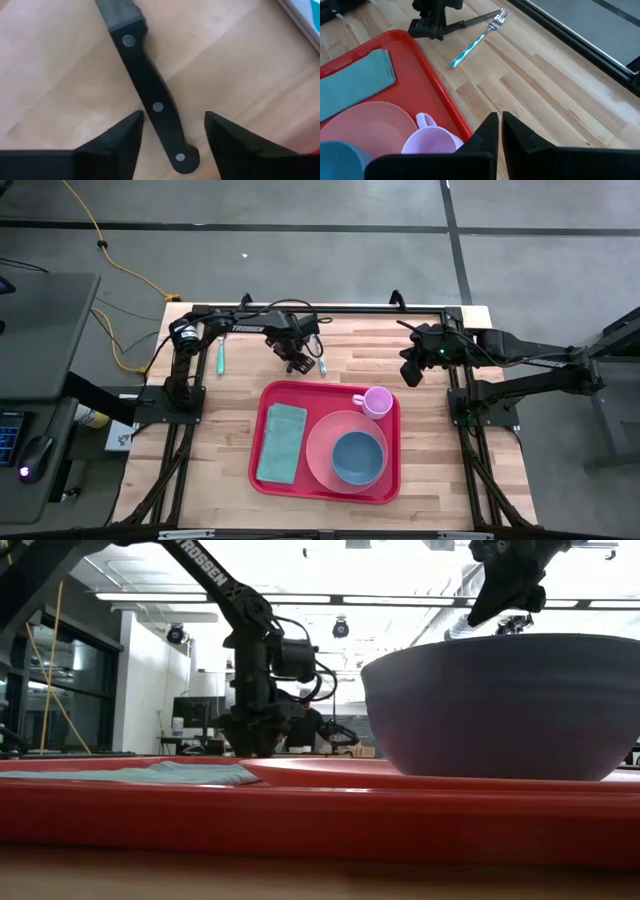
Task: Set up tray
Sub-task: Put the black knife on top of the blue napkin on the red tray
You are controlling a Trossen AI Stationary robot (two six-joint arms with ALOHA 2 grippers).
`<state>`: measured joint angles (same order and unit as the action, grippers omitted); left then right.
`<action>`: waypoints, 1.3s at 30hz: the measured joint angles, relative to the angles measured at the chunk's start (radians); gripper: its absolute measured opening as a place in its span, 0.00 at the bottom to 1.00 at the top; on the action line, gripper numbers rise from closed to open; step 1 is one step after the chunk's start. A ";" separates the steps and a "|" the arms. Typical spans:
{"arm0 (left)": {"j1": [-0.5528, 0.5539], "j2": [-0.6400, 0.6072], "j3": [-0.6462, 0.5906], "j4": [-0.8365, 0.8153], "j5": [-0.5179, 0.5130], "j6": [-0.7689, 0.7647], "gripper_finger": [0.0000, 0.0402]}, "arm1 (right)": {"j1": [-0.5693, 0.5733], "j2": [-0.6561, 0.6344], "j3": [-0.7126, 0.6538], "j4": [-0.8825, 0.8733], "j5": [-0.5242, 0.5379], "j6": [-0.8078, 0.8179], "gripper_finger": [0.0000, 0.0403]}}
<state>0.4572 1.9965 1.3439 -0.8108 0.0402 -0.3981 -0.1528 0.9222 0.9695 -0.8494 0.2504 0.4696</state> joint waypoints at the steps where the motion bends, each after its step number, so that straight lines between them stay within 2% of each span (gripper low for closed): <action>1: 0.001 0.000 -0.001 -0.001 0.001 0.000 0.57 | 0.000 0.000 0.000 0.000 0.000 -0.001 0.00; 10: 0.001 0.002 -0.001 -0.022 -0.038 0.055 0.16 | 0.000 0.000 0.000 0.000 -0.008 -0.006 0.00; 11: 0.001 0.002 -0.001 -0.025 -0.043 0.065 0.14 | 0.000 0.000 0.000 0.000 -0.010 -0.006 0.00; 18: 0.001 0.002 -0.001 -0.029 -0.051 0.088 0.14 | 0.000 0.000 0.000 -0.002 -0.012 -0.004 0.00; 25: 0.015 -0.054 -0.012 -0.060 -0.055 0.112 0.14 | 0.000 0.000 0.000 -0.005 -0.015 -0.003 0.00; 33: 0.068 -0.224 -0.007 -0.150 -0.040 0.158 0.14 | 0.000 0.000 0.000 -0.005 -0.018 -0.006 0.00; 39: 0.062 -0.392 -0.007 -0.298 0.015 0.173 0.14 | 0.001 0.000 0.000 -0.008 -0.018 -0.007 0.00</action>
<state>0.5195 1.6048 1.3369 -1.1083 0.0548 -0.2250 -0.1520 0.9222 0.9695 -0.8570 0.2321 0.4629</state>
